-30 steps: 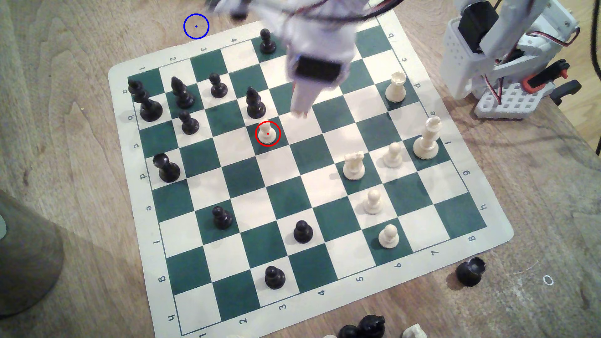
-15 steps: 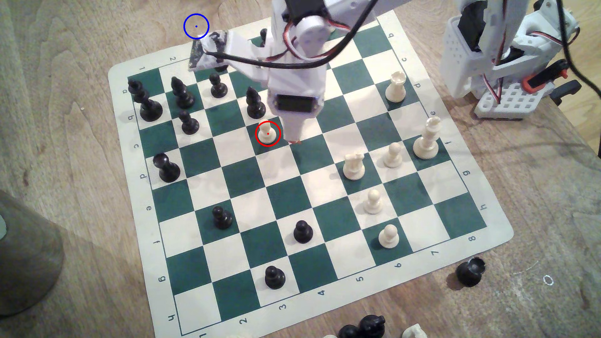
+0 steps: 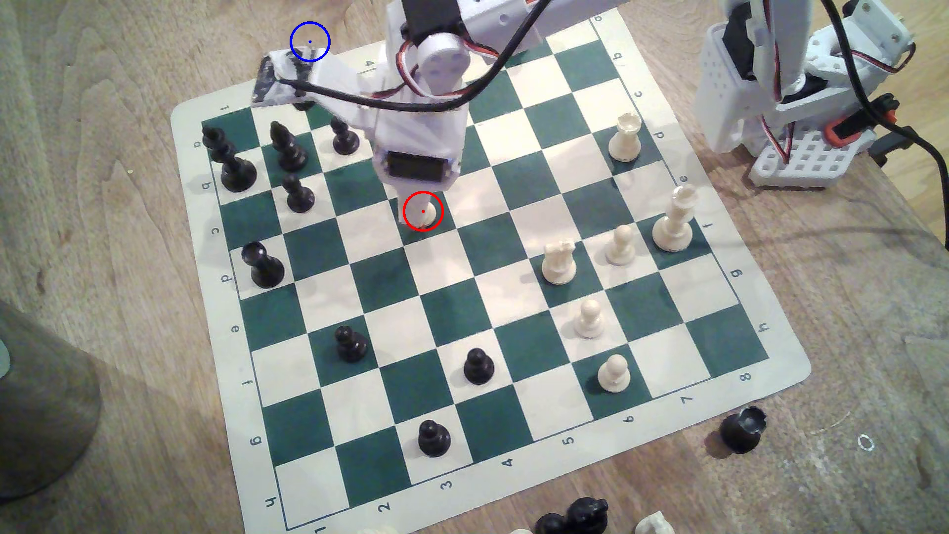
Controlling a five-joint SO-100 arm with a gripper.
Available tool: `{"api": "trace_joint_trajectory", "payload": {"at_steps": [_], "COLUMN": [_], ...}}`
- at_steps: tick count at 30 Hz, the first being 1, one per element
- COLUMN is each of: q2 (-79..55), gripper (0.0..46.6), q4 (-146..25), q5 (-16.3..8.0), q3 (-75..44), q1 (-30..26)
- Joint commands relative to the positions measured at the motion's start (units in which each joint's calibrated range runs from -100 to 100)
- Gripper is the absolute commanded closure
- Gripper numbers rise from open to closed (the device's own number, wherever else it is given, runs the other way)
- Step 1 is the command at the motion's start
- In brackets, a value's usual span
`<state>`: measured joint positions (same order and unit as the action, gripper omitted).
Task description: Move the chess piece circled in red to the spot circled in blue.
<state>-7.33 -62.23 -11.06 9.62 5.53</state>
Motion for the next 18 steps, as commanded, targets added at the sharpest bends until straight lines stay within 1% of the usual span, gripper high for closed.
{"api": "trace_joint_trajectory", "payload": {"at_steps": [1,7,18], "q2": [0.54,-1.5,-1.84], "gripper": [31.7,31.8,31.9], "q4": [-0.42,0.48,1.46], "q5": [-0.24,-0.15,0.73], "q3": [-4.82,-4.64,-3.46], "q1": [-0.8,-0.88,0.77]}}
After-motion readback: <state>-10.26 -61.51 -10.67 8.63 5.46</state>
